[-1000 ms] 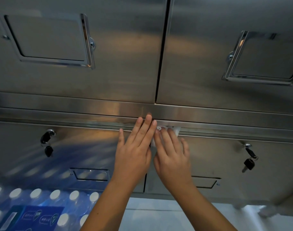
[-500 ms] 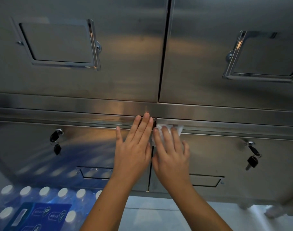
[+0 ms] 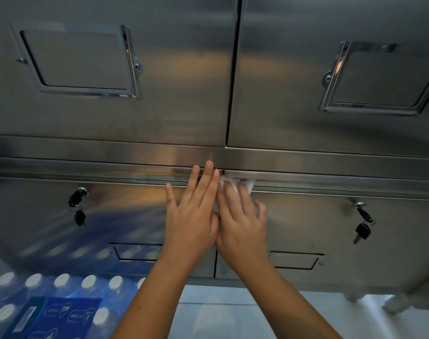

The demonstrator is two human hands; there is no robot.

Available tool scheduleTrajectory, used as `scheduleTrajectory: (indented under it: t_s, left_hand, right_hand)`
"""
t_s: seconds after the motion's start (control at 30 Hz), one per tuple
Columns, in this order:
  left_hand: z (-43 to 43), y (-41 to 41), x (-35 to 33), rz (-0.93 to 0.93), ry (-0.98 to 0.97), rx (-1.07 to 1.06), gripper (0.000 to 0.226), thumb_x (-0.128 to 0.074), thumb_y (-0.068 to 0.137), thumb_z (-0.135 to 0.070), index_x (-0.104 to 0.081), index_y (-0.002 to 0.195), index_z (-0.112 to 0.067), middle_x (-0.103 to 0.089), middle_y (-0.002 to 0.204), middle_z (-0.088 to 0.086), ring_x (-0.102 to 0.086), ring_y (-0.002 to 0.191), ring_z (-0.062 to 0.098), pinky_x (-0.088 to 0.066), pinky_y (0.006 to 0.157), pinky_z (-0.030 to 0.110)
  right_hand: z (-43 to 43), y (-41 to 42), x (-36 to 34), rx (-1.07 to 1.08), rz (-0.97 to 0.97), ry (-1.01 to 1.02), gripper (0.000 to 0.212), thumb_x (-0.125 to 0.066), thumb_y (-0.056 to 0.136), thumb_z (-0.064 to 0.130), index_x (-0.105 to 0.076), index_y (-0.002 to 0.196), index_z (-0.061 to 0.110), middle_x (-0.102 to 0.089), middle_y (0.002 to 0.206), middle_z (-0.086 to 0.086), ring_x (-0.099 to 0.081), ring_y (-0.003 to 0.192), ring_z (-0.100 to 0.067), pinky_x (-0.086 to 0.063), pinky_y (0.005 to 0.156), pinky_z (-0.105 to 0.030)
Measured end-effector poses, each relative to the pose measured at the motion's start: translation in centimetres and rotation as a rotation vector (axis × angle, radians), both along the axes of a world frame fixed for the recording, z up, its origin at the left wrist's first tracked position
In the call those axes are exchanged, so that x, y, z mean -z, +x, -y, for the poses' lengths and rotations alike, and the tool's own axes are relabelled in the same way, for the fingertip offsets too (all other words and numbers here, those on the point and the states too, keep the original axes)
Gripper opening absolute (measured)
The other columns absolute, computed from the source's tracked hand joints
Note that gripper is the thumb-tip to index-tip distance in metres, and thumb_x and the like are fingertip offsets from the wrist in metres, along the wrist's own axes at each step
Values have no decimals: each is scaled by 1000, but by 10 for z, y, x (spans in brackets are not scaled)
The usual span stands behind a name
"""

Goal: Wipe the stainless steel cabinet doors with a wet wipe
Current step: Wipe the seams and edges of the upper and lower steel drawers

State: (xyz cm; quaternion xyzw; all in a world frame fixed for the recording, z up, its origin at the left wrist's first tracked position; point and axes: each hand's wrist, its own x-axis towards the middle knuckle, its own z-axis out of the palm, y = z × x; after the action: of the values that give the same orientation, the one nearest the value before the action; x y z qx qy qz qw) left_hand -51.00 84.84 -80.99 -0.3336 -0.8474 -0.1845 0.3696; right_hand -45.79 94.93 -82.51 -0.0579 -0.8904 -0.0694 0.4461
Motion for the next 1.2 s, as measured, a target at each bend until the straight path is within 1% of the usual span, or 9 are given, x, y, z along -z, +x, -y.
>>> scheduleTrajectory:
  t_s: [0.1, 0.2, 0.3, 0.43, 0.57, 0.77, 0.9, 1.1, 1.2]
  left_hand:
    - [1, 0, 0, -7, -18, -7, 69, -33, 80, -25, -21, 148, -16, -12, 158, -2, 7, 144, 7, -1, 99, 63]
    - [-1, 1, 0, -10, -19, -19, 71, -32, 78, -22, -21, 148, -15, -12, 157, -1, 6, 145, 10, -6, 102, 62]
    - [-5, 6, -1, -19, -4, -8, 72, -31, 76, -18, -23, 147, -12, -13, 157, 1, 4, 145, 13, -6, 102, 61]
    - [-17, 13, -4, -28, 3, 33, 72, -34, 76, -17, -24, 147, -13, -17, 156, 2, 2, 146, 13, -7, 103, 61]
    - [-30, 19, -7, -43, 6, 83, 66, -35, 79, -18, -29, 145, -13, -22, 155, 2, 2, 145, 12, -7, 102, 61]
    - [-47, 27, -6, -43, -20, 132, 66, -38, 81, -21, -27, 145, -13, -18, 155, 2, 3, 145, 13, -10, 103, 60]
    - [-59, 33, -8, -38, -3, 173, 63, -38, 83, -22, -27, 145, -13, -19, 155, 2, 1, 145, 13, -11, 104, 59]
    - [-85, 46, -10, -39, 18, 250, 56, -38, 89, -25, -31, 144, -13, -21, 155, 1, -14, 144, 17, -7, 111, 50]
    - [-95, 48, -12, -40, 18, 255, 57, -38, 90, -27, -30, 145, -14, -18, 155, -1, -6, 145, 14, -4, 111, 48]
  right_hand:
    - [-25, 14, 5, 30, 46, 100, 62, -50, 76, 23, -49, 137, 13, -49, 141, -8, -40, 129, -27, -33, 88, -44]
    - [-56, 30, 7, 63, 19, 85, 65, -50, 75, 21, -42, 139, 13, -44, 143, -8, -39, 128, -28, -32, 87, -43]
    - [-66, 38, 5, 78, -13, 30, 63, -52, 75, 21, -45, 137, 11, -42, 141, -7, -39, 127, -28, -32, 87, -42]
    - [-44, 28, 6, 84, -18, -61, 65, -56, 74, 27, -49, 136, 10, -47, 141, -9, -38, 131, -28, -32, 91, -44]
    - [-51, 27, 7, 57, 35, 44, 70, -64, 75, 34, -44, 139, 13, -43, 144, -8, -37, 132, -26, -31, 95, -46]
    - [-92, 53, 1, 111, 20, -3, 59, -48, 81, 36, -48, 135, 12, -53, 134, -11, -42, 125, -27, -31, 91, -44]
    - [-106, 65, -1, 204, 13, -39, 58, -46, 83, 38, -51, 134, 11, -55, 132, -12, -46, 123, -29, -32, 91, -45]
    - [-96, 59, -9, 57, 22, -27, 53, -45, 85, 38, -55, 128, 10, -57, 130, -9, -46, 123, -26, -30, 92, -42]
    - [-121, 74, -8, 87, 64, -30, 57, -48, 82, 41, -55, 131, 14, -56, 132, -7, -45, 124, -24, -29, 94, -43]
